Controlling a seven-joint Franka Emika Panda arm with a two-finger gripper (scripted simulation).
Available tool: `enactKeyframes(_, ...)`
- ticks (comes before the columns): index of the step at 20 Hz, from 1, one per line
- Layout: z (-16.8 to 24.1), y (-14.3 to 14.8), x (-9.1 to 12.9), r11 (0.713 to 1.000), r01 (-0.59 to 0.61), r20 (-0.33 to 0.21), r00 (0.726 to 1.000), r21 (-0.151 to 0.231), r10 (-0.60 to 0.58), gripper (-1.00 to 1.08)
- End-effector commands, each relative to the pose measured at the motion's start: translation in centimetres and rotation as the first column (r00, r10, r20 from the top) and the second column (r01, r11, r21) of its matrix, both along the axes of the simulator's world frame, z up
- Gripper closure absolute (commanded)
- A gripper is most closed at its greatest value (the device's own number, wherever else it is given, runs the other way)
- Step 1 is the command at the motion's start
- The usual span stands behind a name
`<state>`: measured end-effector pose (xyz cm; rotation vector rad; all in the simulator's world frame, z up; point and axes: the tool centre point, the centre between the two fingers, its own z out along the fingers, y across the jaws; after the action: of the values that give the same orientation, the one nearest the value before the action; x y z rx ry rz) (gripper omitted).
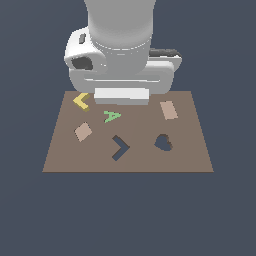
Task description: Insert a designated object into the corresponding slot on a board.
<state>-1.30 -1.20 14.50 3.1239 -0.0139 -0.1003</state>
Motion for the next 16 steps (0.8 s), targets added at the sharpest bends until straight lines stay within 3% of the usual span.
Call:
enactKeyframes(1,0.0,0.0,0.0,1.0,0.0,0.0,1.0,0.0,0.0,-0.92)
enactKeyframes(10,-1.5,-2.7,-0.7,0.994,0.11,0.011,0.994,-0.001,-0.11,-0.92)
enactKeyframes(16,-4.1,-7.0,-2.4,0.957,0.29,0.03,0.957,0.0,-0.29,-0.92)
